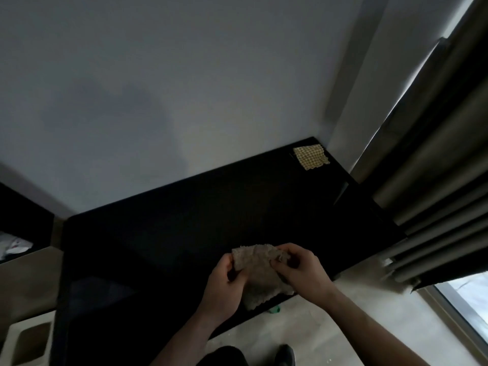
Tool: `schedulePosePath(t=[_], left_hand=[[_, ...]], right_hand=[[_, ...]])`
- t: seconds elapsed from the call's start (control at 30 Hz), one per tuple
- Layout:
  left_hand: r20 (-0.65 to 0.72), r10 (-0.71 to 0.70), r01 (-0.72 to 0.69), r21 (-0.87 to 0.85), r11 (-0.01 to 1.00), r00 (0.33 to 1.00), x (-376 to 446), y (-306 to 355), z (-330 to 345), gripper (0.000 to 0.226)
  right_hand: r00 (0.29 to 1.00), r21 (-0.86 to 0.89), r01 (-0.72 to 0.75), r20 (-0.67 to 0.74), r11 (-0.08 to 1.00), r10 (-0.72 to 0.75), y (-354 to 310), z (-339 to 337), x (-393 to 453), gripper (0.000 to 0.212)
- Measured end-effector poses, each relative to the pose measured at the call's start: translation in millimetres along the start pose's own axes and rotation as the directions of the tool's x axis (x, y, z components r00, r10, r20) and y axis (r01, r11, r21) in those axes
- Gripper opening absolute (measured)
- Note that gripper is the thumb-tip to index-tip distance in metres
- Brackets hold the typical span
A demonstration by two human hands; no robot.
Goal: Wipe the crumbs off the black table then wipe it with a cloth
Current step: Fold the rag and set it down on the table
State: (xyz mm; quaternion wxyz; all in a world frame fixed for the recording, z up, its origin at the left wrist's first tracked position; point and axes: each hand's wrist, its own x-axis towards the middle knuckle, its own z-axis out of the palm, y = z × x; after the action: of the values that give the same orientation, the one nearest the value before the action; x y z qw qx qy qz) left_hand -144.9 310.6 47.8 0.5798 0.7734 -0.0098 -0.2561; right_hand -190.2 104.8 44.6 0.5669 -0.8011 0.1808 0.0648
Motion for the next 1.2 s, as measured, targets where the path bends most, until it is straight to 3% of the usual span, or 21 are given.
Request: schedulePosePath(t=[0.47, 0.7, 1.03, 1.2], left_hand=[[0.015, -0.052, 0.050, 0.123, 0.991, 0.999, 72.5, 20.8, 17.4, 0.030], [0.090, -0.129, 0.105, 0.230, 0.967, 0.988, 130.7, 31.3, 46.5, 0.010], [0.084, -0.277, 0.266, 0.121, 0.956, 0.957, 228.3, 50.8, 161.5, 0.020], [0.079, -0.331, 0.313, 0.181, 0.932, 0.940, 296.3, 70.8, 228.8, 0.016]], right_hand=[[0.997, 0.009, -0.040, -0.060, 0.999, 0.041, 10.8, -33.6, 49.3, 0.011], [0.989, -0.076, -0.103, -0.111, 0.992, 0.094, 32.9, -65.9, 101.6, 0.013], [0.976, -0.148, -0.218, -0.028, 0.965, 0.216, 92.9, -166.6, 215.7, 0.010], [0.970, -0.231, -0.231, 0.022, 0.945, 0.243, 120.8, -233.9, 281.6, 0.013]])
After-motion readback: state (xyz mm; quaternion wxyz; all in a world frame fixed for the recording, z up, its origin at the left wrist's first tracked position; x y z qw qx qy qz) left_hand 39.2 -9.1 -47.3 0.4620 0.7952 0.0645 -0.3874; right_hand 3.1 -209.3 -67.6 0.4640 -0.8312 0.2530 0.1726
